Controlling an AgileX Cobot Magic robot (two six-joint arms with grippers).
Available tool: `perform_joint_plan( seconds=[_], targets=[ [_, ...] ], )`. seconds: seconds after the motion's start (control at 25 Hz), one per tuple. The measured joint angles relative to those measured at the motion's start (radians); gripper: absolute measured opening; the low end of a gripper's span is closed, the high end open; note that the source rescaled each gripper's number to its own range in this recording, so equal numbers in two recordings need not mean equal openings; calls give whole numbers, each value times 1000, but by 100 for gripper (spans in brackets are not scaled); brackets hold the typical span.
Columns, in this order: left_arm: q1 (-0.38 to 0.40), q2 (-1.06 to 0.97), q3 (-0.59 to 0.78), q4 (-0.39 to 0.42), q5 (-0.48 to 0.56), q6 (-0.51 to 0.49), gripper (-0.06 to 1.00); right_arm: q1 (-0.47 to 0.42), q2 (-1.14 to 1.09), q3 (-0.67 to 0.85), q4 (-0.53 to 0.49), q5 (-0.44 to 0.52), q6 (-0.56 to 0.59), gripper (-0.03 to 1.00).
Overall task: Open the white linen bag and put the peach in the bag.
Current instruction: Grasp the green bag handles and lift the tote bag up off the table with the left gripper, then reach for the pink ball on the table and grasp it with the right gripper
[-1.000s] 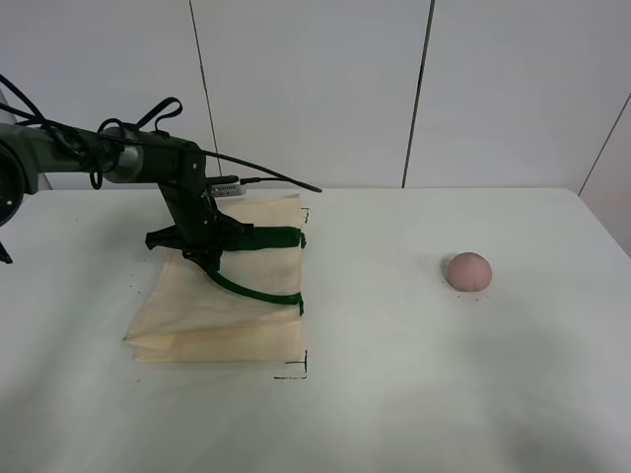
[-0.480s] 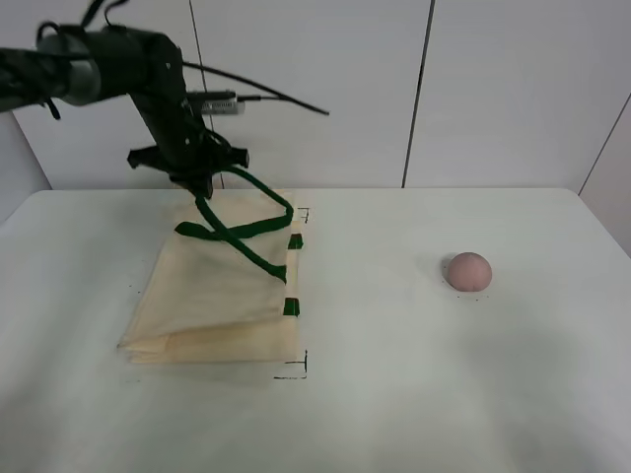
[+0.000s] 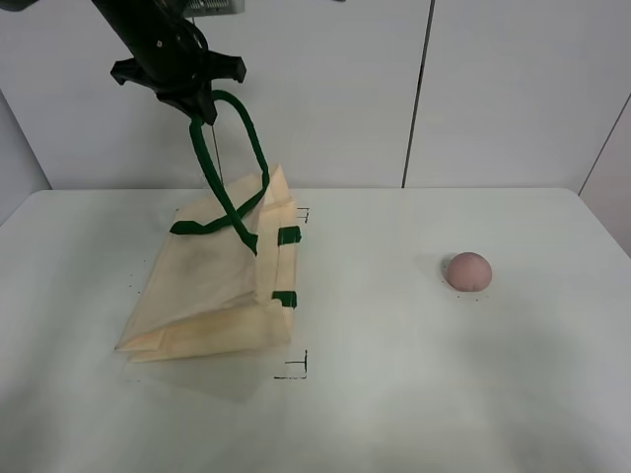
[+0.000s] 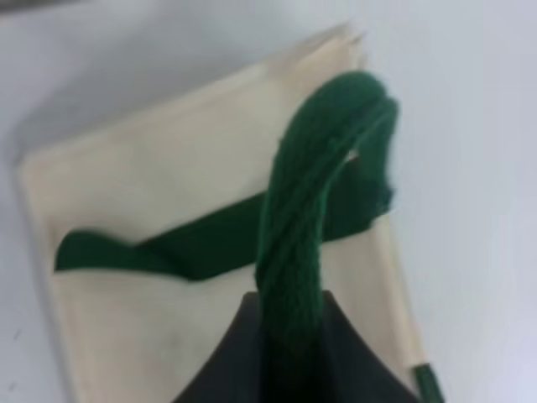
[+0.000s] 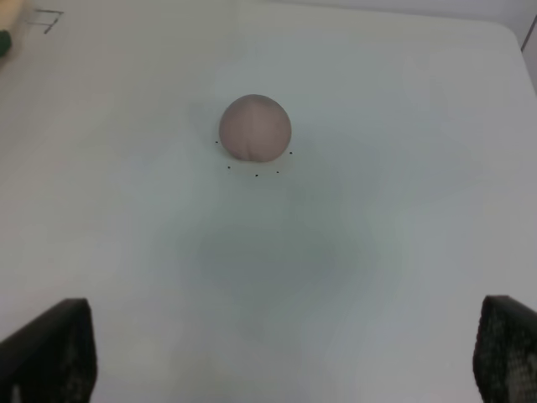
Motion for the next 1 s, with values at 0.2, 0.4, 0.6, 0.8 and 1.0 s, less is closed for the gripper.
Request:
perform_joint_plan(
  seconds=[0.2,0.4,0.6,0.8,1.0],
  targets=[
    [-1,-45,-3,-8,1,5,0,0,1,0,0,0,0,100],
    [-1,-95,-3,-15,1,6,0,0,135,-1,-3,0,3,100],
    [-1,-112,-3,-16,1,6,0,0,437,-68,0,-97,3,100],
    [-1,-112,-3,-4,1,6,0,0,874,-205,7,-199,3,100],
    [-1,-112,-3,-7,1,6,0,0,1361,-465,8,-208,3,100]
  ],
)
